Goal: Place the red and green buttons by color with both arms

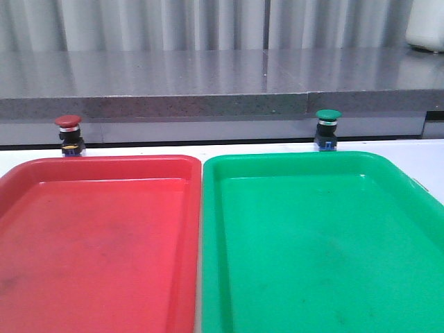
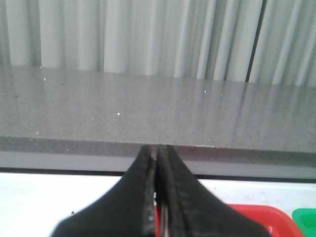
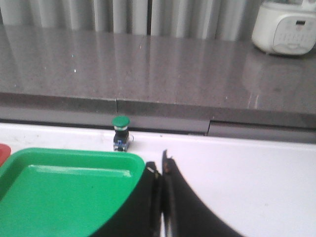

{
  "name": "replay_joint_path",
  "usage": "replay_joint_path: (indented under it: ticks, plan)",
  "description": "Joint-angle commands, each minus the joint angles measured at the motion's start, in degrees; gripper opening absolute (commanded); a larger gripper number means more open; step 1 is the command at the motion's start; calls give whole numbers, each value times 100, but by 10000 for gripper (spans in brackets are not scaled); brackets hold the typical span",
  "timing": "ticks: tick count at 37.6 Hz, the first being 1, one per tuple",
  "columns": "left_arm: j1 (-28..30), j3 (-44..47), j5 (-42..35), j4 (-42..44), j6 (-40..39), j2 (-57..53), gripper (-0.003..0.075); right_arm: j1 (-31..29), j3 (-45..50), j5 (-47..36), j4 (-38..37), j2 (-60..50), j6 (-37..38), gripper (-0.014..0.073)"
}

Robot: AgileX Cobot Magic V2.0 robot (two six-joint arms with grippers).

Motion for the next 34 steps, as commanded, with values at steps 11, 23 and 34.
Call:
replay_joint_path:
  ticks: [11, 23, 34]
  plan:
    - [5, -234, -445, -13, -38, 377, 84, -47, -355, -217, 33, 569, 1, -16]
    - [5, -234, -456, -13, -38, 377, 682, -47, -348, -207, 33, 569, 1, 596]
    - [5, -234, -691, -290, -38, 422, 679, -47, -348, -202, 33, 569, 1, 634]
